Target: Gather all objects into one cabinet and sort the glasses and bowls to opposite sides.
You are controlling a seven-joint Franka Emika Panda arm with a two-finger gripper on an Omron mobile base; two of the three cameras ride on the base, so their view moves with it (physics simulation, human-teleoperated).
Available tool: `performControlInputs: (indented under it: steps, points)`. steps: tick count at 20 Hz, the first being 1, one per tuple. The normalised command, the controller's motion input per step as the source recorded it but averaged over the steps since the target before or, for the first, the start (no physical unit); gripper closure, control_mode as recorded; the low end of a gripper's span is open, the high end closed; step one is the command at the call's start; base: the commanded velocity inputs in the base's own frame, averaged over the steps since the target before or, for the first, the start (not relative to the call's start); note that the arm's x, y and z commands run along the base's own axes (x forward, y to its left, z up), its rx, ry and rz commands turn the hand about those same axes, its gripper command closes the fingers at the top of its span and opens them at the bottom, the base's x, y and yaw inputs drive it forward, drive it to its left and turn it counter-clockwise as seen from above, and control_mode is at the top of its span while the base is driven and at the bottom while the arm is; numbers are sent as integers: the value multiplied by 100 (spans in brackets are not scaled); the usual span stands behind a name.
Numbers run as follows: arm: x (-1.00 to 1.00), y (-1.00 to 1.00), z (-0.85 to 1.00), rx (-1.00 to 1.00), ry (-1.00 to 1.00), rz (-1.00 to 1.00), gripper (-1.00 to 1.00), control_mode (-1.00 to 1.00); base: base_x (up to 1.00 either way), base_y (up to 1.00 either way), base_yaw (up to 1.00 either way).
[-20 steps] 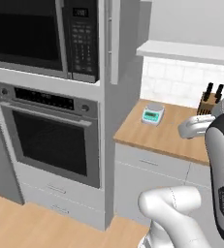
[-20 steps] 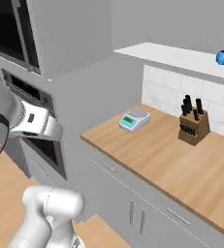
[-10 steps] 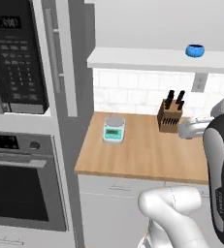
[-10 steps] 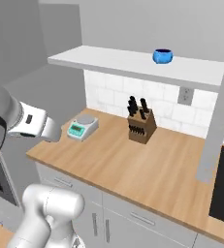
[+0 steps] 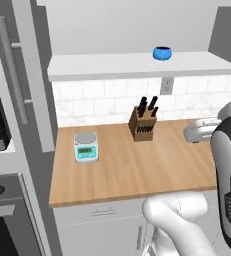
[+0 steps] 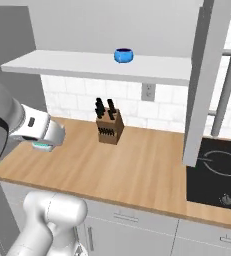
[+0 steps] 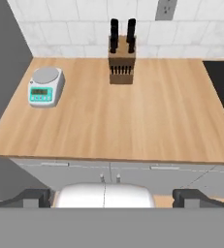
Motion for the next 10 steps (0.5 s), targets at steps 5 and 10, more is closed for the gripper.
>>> performControlInputs:
  steps: [5, 10]
  points:
    - [0, 0, 0, 0, 0, 0, -100, 100, 4, -22, -31]
    - [0, 0, 0, 0, 0, 0, -100, 100, 2, -27, -8]
